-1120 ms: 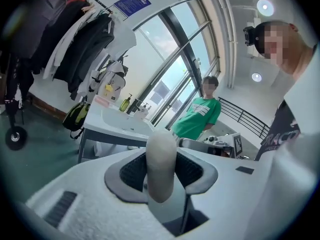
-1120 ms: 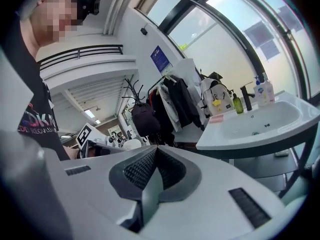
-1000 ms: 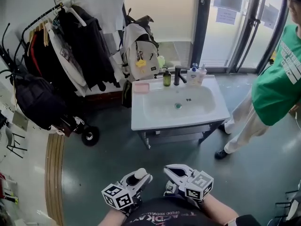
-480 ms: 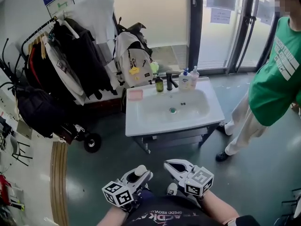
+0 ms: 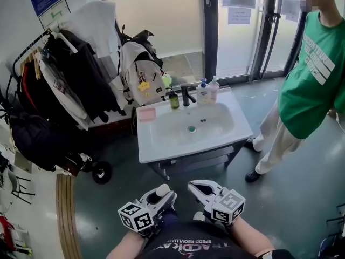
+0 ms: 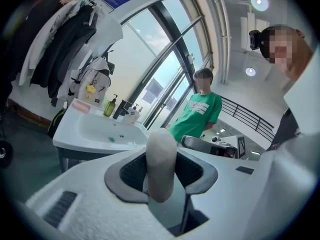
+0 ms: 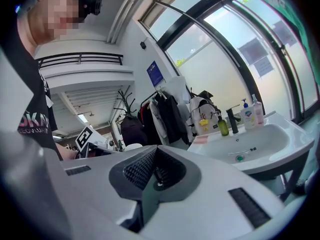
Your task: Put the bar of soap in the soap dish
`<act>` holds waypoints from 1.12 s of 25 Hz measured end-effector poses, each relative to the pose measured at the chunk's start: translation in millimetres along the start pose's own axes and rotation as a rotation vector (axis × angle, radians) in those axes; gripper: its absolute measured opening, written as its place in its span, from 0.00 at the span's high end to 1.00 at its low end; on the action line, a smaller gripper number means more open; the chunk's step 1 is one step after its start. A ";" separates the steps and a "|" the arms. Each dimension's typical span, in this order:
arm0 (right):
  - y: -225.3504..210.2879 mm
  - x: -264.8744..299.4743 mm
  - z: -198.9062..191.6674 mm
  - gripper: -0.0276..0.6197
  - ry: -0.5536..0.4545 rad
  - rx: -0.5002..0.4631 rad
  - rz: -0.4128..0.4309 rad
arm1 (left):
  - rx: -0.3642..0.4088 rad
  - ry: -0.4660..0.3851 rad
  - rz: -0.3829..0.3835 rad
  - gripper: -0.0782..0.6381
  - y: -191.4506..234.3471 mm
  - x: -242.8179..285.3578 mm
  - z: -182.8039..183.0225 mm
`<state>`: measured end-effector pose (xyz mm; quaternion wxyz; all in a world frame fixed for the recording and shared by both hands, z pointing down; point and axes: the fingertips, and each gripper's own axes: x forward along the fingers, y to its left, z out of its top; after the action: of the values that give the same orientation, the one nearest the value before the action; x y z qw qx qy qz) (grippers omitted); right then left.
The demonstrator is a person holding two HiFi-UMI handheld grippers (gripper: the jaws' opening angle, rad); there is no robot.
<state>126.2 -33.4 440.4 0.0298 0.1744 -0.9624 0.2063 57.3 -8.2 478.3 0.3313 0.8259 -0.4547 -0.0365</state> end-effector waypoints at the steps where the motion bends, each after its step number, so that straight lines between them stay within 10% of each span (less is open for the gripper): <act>1: -3.8 5.1 1.9 0.94 -0.001 -0.001 -0.010 | -0.001 0.004 -0.008 0.67 5.6 2.6 3.1; 28: -119.8 163.1 46.4 0.94 -0.002 0.049 -0.203 | -0.026 0.045 -0.001 0.67 217.2 82.3 133.1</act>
<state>15.7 -207.4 465.4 0.0453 0.2718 -0.9345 0.2255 -100.6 -220.2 520.7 0.3521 0.8225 -0.4460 -0.0238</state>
